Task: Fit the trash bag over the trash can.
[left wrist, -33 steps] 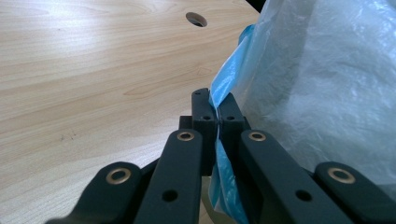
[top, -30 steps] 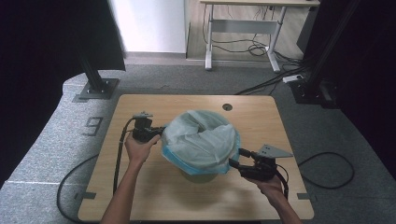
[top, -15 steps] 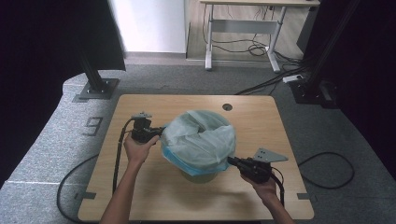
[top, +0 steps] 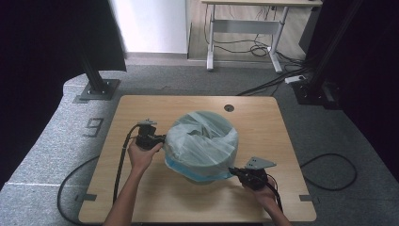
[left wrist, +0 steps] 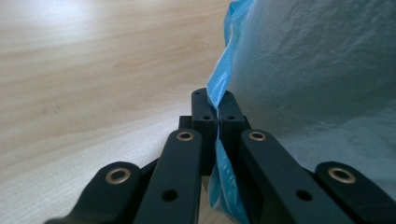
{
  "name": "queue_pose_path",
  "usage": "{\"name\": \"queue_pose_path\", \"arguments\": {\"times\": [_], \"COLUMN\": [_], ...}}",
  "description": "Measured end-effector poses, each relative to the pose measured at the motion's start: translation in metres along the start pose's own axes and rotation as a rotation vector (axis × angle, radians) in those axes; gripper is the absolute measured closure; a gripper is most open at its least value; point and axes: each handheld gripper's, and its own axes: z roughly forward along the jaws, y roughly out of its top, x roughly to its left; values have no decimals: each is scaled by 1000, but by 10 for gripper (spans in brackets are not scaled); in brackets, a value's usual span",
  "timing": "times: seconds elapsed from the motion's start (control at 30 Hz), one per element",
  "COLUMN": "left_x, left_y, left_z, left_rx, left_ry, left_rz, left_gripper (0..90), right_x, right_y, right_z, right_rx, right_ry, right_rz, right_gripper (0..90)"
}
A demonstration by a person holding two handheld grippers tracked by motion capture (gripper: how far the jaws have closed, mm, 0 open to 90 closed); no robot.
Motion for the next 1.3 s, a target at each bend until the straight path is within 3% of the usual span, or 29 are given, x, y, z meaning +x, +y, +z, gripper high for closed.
{"name": "queue_pose_path", "arguments": {"times": [0.23, 0.3, 0.33, 0.43, 0.6, 0.8, 0.97, 1.1, 1.3], "left_x": [2, 0, -1, -3, -8, -24, -45, -66, -103], "left_y": [-10, -11, -10, -11, -12, -4, 8, 21, 43], "left_z": [15, 14, 10, -5, -41, -83, -105, -106, -88], "left_rx": [44, 41, 27, -23, -102, -159, -187, -176, -96], "left_ry": [-2, 14, 33, 81, 135, 129, 101, 63, 28], "left_rz": [-9, 0, 9, 23, 40, 102, 164, 233, 353], "left_gripper": [876, 842, 808, 544, 300, 258, 246, 246, 246], "right_x": [-10, -11, -11, -10, -11, -14, -19, -22, -25], "right_y": [-5, -5, -5, -5, -3, -5, -9, -11, -13], "right_z": [1, -1, -1, -6, -19, -37, -44, -45, -46], "right_rx": [4, -7, -11, -42, -116, -170, -176, -177, -173], "right_ry": [-27, -32, -38, -63, -85, -92, -93, -96, -100], "right_rz": [24, 29, 29, 36, 60, 79, 93, 106, 118], "right_gripper": [877, 805, 739, 545, 380, 325, 324, 324, 324]}}
